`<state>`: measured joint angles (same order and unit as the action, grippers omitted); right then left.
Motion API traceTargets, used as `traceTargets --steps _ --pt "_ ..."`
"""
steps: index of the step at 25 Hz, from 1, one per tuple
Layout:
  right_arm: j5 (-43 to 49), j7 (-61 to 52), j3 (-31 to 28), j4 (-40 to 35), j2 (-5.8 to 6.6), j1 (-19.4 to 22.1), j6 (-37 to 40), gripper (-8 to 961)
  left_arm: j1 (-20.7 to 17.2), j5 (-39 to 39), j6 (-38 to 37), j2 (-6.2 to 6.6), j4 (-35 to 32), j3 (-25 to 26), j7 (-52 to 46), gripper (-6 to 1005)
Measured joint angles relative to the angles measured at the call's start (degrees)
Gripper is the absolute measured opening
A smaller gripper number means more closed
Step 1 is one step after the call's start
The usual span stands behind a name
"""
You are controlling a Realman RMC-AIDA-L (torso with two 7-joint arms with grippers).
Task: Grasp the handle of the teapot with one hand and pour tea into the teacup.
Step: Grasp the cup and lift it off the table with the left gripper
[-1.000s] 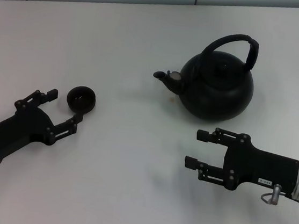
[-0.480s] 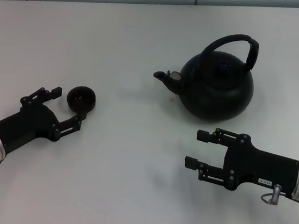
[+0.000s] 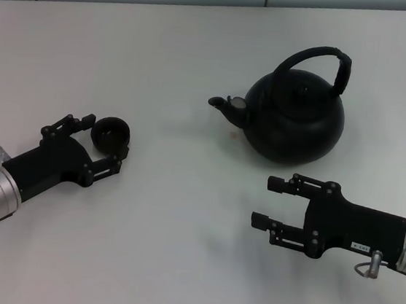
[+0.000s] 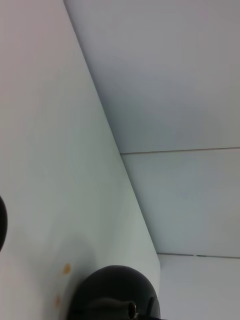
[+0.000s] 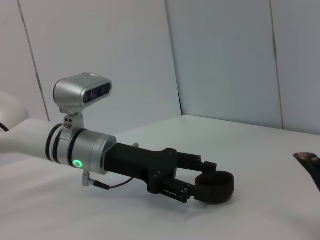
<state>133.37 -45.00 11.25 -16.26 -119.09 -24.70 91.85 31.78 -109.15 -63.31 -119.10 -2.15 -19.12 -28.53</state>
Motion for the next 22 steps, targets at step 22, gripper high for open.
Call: traceTargets --steps 22 --pt "-0.14 0.00 0.00 0.00 0.00 -0.17 0.17 692 1.88 0.17 2.66 0.00 1.28 0.66 0.11 822"
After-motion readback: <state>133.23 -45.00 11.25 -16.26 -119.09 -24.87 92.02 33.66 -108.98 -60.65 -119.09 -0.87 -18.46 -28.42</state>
